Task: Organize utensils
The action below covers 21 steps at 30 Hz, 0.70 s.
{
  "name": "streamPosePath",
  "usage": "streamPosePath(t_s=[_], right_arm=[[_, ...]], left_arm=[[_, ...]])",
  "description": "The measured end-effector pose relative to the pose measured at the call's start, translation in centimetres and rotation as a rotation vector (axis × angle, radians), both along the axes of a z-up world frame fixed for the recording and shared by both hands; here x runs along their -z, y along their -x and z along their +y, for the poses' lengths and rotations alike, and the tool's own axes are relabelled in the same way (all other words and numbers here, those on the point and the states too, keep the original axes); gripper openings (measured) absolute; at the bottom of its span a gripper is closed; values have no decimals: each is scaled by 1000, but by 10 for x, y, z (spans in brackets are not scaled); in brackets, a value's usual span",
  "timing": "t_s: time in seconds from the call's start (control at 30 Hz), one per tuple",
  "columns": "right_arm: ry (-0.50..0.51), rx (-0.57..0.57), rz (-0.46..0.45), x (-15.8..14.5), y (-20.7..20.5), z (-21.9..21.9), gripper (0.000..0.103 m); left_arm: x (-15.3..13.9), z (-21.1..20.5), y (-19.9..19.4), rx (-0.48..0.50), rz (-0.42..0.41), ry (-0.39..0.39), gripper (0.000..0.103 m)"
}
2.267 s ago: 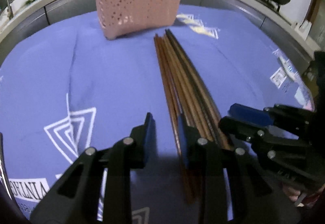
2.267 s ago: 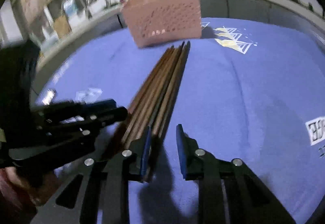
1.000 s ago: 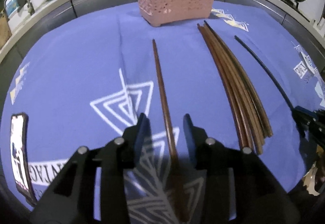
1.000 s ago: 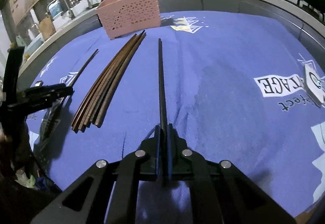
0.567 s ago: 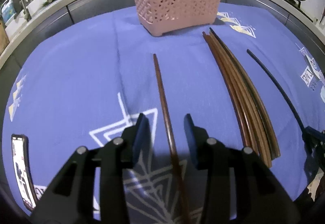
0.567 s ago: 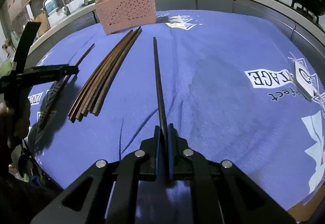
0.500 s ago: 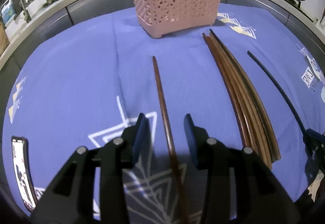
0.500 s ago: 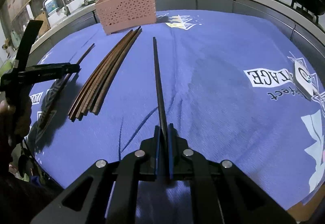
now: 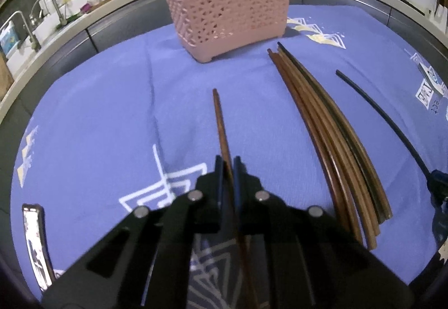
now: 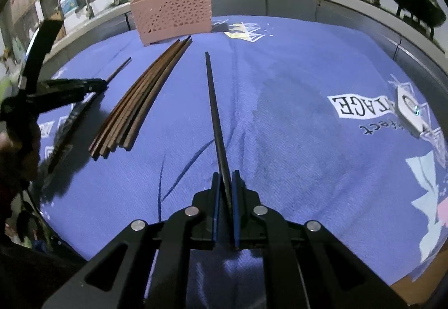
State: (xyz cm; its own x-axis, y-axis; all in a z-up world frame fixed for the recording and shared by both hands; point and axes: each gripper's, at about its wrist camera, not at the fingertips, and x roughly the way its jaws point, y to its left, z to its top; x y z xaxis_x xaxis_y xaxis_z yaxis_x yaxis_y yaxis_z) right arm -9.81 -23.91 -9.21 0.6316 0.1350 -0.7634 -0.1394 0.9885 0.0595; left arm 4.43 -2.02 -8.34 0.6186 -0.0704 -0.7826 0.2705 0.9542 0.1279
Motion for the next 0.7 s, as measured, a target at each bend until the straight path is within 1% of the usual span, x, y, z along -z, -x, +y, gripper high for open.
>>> streamPosePath(t_s=[0.1, 0.2, 0.3, 0.4, 0.47, 0.53, 0.57, 0.6, 0.63, 0.7], right_arm=[[55, 5, -7, 0, 4, 4, 9], [78, 14, -9, 0, 8, 4, 9], [65, 28, -3, 1, 12, 0, 9], [29, 28, 13, 0, 12, -4, 9], [-28, 22, 33, -2, 9, -9, 9], [-91, 25, 54, -2, 2, -16, 10], [-128, 21, 77, -1, -5, -20, 10], [-158, 13, 89, -1, -10, -23, 11], [-178, -1, 107, -2, -17, -24, 11], [-176, -33, 126, -4, -32, -23, 12]], left_arm=[[0, 4, 4, -10, 3, 12, 7], [1, 8, 10, -15, 5, 21, 7], [2, 9, 17, -14, 6, 24, 7], [2, 12, 22, -16, 4, 29, 8], [2, 14, 22, -30, 2, 24, 17], [2, 18, 21, -44, -4, 28, 32], [2, 21, 19, -48, -1, 39, 36], [2, 25, 18, -55, 6, 57, 39], [3, 29, 16, -67, 14, 73, 44], [3, 33, 14, -72, 20, 83, 47]])
